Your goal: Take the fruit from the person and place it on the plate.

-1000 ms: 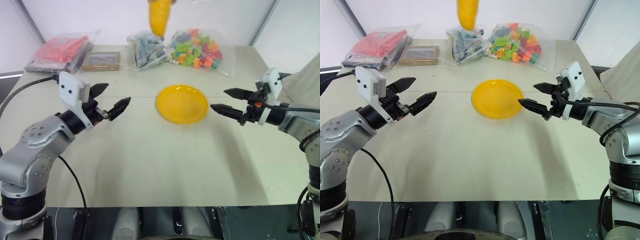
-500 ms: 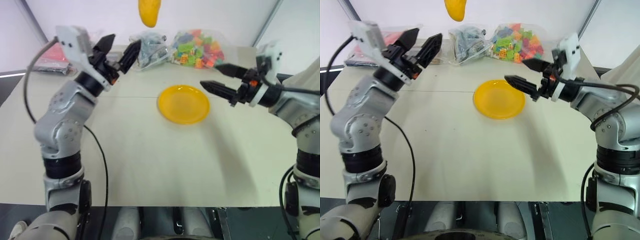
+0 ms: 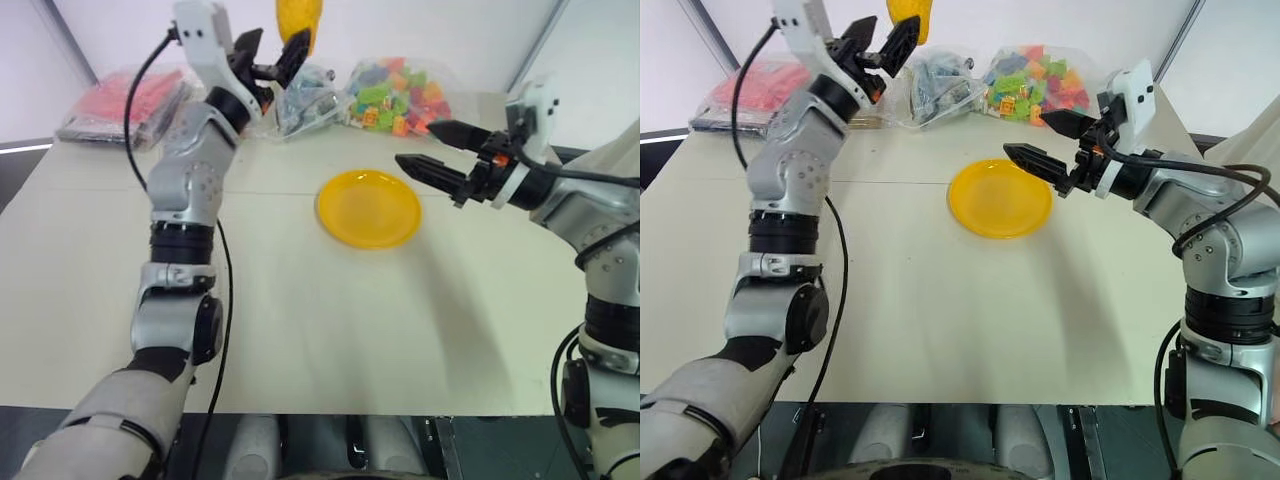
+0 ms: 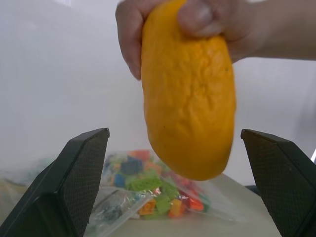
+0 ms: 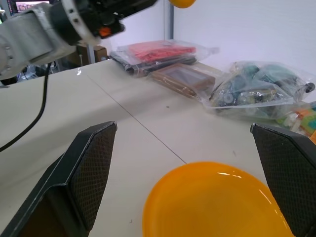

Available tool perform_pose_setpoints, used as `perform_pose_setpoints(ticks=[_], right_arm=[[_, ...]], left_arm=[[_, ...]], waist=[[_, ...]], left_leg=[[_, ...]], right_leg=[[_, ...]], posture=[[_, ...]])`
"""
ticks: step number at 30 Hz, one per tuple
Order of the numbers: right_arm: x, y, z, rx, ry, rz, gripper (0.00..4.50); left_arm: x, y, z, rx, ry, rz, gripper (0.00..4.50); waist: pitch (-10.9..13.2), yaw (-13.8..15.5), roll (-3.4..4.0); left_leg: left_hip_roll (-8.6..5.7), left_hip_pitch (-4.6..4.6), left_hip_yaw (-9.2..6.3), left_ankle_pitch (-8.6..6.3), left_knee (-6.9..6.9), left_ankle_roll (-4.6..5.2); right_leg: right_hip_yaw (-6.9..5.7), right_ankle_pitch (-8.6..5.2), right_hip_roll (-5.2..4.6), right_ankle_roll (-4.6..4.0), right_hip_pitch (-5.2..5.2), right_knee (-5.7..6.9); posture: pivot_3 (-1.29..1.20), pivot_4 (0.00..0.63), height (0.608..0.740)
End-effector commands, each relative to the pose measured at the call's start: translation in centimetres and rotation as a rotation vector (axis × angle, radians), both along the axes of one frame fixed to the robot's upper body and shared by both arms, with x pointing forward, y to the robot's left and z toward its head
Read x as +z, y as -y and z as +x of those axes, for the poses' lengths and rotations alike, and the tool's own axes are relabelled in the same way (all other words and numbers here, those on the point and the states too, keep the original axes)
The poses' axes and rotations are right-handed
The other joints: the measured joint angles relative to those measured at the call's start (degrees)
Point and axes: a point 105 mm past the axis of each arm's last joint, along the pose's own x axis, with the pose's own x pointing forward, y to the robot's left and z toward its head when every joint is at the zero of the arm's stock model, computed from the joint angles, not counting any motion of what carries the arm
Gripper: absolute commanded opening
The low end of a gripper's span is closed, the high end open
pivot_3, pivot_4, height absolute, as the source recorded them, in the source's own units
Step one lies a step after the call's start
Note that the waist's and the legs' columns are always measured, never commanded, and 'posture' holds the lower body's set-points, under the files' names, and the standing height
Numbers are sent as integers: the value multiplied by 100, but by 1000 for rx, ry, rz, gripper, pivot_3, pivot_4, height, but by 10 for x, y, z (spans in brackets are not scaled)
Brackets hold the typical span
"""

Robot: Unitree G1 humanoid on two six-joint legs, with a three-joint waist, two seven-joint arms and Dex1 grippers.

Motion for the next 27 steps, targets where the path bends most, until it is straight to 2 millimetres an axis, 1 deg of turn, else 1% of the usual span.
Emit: perform_pose_setpoints(ticks=[1,7,12,15,16,18,23,25,27], right_arm=[[13,-1,-7,3,72,0,4436],[9,0,-8,-3,70,-13,4436],[6,0,-8,-5,66,-23,4436],[5,0,-7,-5,63,-26,4500],[5,0,-7,-4,63,-25,4500],[5,-1,-6,-4,63,-25,4500],[4,-2,-5,-3,62,-28,4500],[4,-1,-5,-8,62,-31,4500],[3,1,-6,-16,61,-40,4500]], left_arm=[[19,1,1,-14,56,-17,4500],[28,6,6,-29,73,-21,4500],[31,11,2,-51,102,-4,4500],[33,15,-3,-70,126,6,3640],[34,16,-4,-74,128,6,3102],[34,16,-5,-74,132,9,2241],[32,18,-5,-80,115,16,2193],[24,22,-2,-90,76,30,2193],[11,29,-1,-125,28,66,2193]], waist=[[0,1,0],[0,1,0],[0,1,0],[0,1,0],[0,0,0],[0,7,0],[0,13,0],[0,12,0],[0,10,0]], left_leg=[[0,0,0,0,0,0],[0,-1,0,0,0,0],[0,-1,0,0,0,0],[0,-1,1,0,0,0],[0,-1,1,0,0,0],[0,-1,1,0,0,0],[0,-2,1,0,1,0],[0,-2,1,0,0,0],[0,-2,1,0,1,0]], right_leg=[[0,0,0,0,0,0],[0,0,0,0,0,0],[0,0,0,0,-1,0],[0,0,-1,0,-1,0],[0,0,-1,0,-1,0],[0,0,-1,0,-1,0],[0,0,-2,1,0,0],[0,0,-2,0,-1,0],[0,0,-2,1,-1,0]], posture=[[0,150,731],[0,150,731],[0,150,731],[0,150,731],[0,150,731],[0,150,731],[0,150,731],[0,150,731],[0,150,731]])
